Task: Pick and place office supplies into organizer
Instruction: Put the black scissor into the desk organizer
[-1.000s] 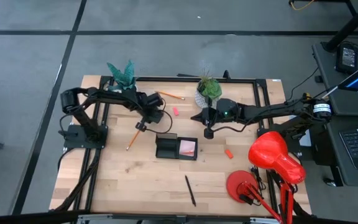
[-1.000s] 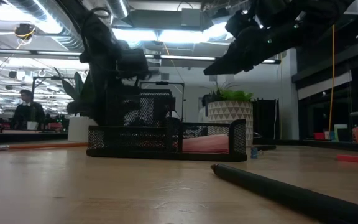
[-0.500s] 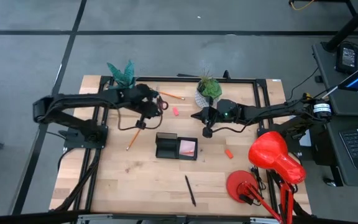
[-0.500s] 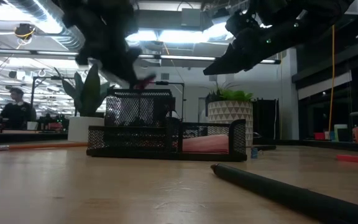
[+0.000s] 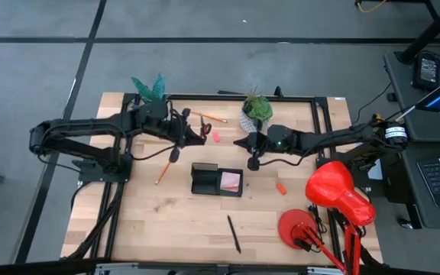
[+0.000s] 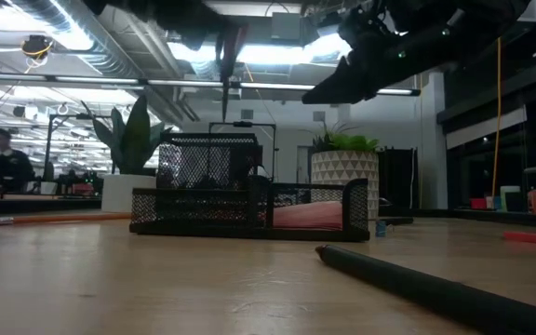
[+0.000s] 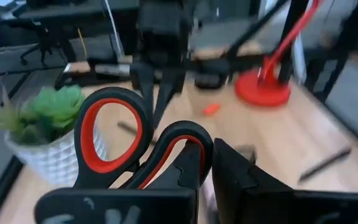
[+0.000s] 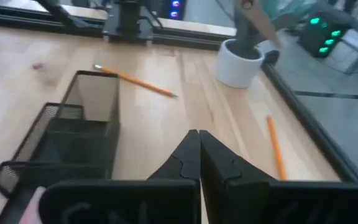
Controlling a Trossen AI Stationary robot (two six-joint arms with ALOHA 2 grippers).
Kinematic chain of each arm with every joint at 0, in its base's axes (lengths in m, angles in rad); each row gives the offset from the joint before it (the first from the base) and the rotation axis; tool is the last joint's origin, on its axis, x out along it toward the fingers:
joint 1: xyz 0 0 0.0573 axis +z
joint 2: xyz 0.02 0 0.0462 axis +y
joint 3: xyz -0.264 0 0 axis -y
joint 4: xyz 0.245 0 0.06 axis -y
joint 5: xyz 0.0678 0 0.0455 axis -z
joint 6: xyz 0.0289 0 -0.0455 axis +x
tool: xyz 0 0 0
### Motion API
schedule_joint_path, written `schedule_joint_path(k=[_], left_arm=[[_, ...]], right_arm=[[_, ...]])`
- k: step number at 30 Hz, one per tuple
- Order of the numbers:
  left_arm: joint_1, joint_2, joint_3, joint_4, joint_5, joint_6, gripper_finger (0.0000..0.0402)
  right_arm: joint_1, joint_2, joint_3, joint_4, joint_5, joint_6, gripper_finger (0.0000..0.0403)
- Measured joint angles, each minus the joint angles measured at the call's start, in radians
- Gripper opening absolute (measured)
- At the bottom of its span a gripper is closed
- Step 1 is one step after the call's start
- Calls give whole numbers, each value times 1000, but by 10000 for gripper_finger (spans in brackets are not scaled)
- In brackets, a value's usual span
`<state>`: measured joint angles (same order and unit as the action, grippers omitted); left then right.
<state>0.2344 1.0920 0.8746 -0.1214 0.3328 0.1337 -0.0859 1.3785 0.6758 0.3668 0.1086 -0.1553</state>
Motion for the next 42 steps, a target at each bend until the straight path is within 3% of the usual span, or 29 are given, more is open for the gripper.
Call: schedule_joint_path(k=[4,10,14,17,28,38,42], left_arm=[[-42,0,1,52,-15,-44,14],[-113,0,-3,60,-92,-93,14],[-177,-19,-59,199,-158,-177,14],[-224,-47,-113,311,-219,-241,14],[-483,-103,-295,660,-601,-464,14],[-715,-12,-304,719,-932,-568,13],[-740,37,-304,811,-948,-597,13]], right_arm=[[47,0,0,47,105,-7,1],[101,0,0,116,109,7,1],[127,0,0,116,125,50,1],[153,0,0,113,193,47,0],[194,0,0,107,212,29,0],[194,0,0,103,213,17,0],[194,0,0,113,213,18,0]])
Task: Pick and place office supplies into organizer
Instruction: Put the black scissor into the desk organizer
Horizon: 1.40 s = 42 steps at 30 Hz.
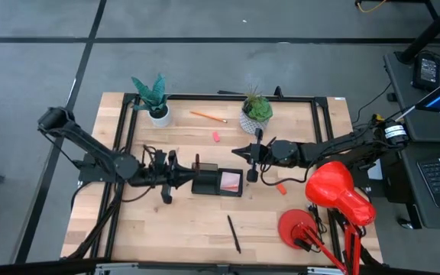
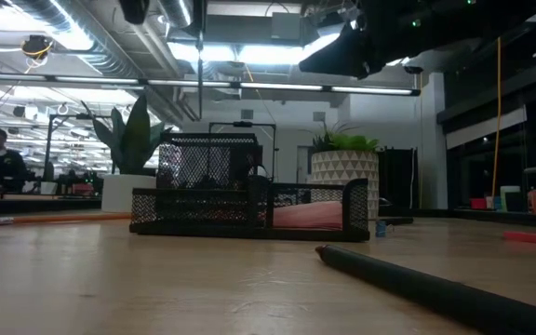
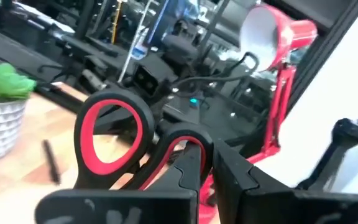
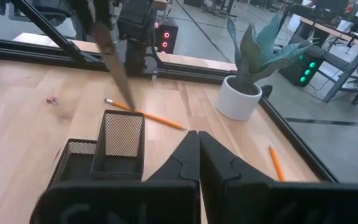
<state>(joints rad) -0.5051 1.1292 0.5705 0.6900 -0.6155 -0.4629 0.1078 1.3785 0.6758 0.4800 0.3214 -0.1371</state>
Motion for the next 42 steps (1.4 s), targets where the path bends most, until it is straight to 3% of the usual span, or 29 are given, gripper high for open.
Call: schedule_joint_path(k=[9,19,31,42], left_arm=[[3,97,0,48,-88,-140,13],[9,144,0,49,-260,-250,13],[98,254,0,40,-244,-432,13],[98,319,0,36,-221,-471,12]], right_arm=[[0,0,0,2,0,-1,0],[0,0,0,2,0,-25,0],[0,0,0,-2,0,-29,0],[0,0,0,-14,0,-29,0]])
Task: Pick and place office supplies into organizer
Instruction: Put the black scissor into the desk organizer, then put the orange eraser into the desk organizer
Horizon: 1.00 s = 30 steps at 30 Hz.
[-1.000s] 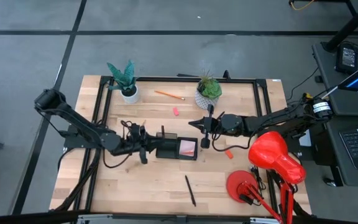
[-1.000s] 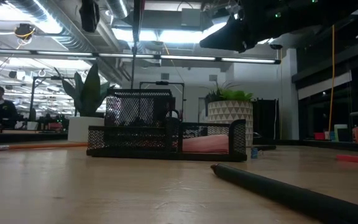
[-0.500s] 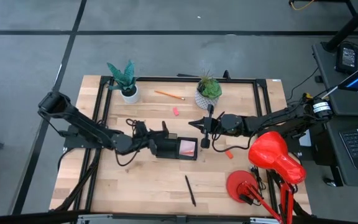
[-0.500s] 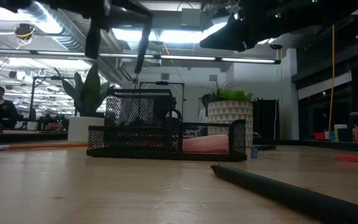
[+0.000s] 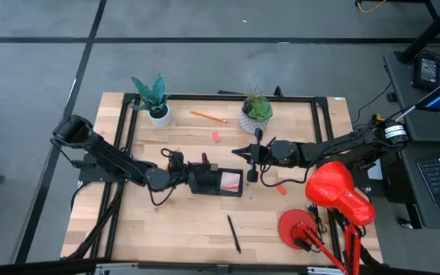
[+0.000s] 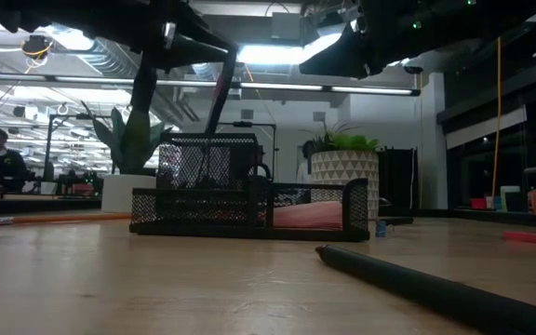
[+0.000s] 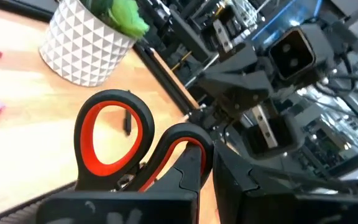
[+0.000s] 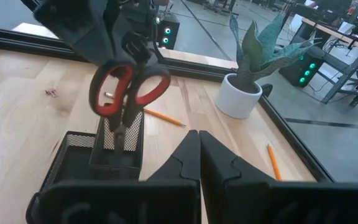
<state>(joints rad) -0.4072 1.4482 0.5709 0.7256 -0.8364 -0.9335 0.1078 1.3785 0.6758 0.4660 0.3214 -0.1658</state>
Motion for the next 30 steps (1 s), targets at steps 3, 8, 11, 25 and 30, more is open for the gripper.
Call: schedule_joint_path(k=[3,8,11,25,30], left_arm=[[4,8,0,-4,-1,10,23],[18,7,0,-4,0,86,66],[26,6,0,-3,1,108,87],[45,-17,0,-10,52,289,124],[41,-67,0,-13,81,451,125]], right_arm=[[0,0,0,0,0,0,0],[0,0,0,1,0,0,1],[0,0,0,1,0,0,4],[0,0,0,1,0,3,6],[0,0,0,1,0,17,6]])
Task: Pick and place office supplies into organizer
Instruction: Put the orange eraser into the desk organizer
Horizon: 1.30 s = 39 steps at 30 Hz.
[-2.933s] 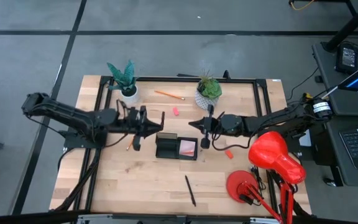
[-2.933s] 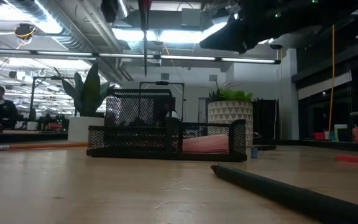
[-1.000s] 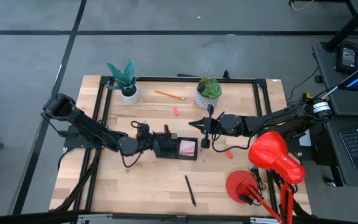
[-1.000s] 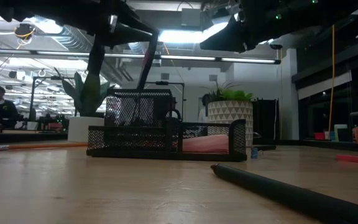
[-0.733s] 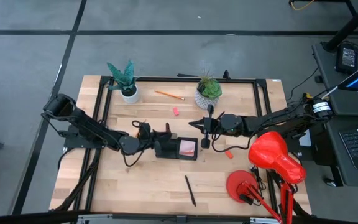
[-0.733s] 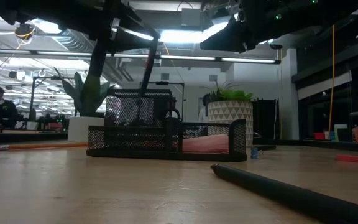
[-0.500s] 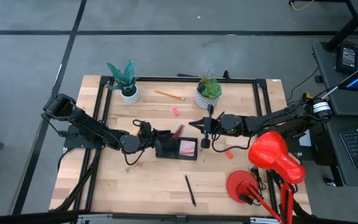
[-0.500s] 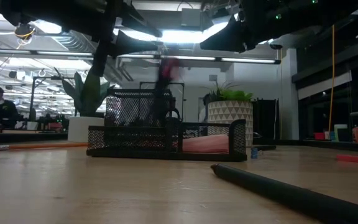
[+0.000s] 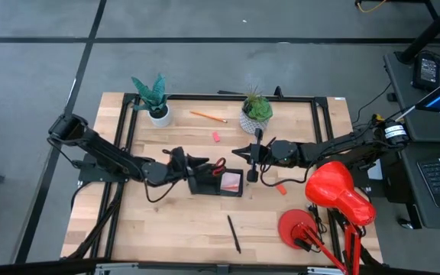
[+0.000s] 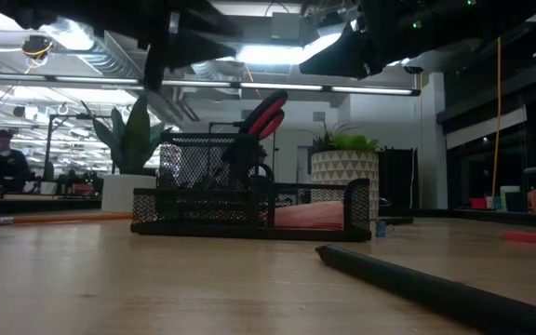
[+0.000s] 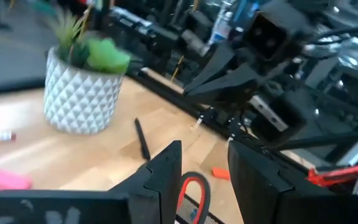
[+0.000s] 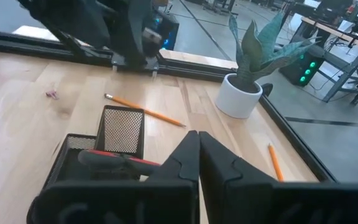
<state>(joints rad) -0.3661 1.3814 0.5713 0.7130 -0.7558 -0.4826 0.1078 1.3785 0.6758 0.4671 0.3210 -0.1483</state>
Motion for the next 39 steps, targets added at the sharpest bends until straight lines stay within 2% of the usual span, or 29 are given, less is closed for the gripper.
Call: schedule_joint_path(k=[6,10,17,23,31,36,39], left_arm=[[0,-99,0,-45,17,287,125],[7,-219,0,-189,11,407,122],[10,-420,0,-541,10,392,70],[1,-458,0,-691,38,392,8],[1,-460,0,-769,113,491,1],[35,-482,-3,-890,174,452,1],[54,-500,-47,-846,239,481,2]], right_arm=[[0,0,0,0,0,15,6],[-11,0,0,5,-1,45,6],[-50,0,0,2,-13,65,6],[-62,0,0,20,-60,66,6],[-62,0,0,32,-60,39,6],[-80,0,0,32,-61,18,6],[-92,0,0,32,-60,54,6]])
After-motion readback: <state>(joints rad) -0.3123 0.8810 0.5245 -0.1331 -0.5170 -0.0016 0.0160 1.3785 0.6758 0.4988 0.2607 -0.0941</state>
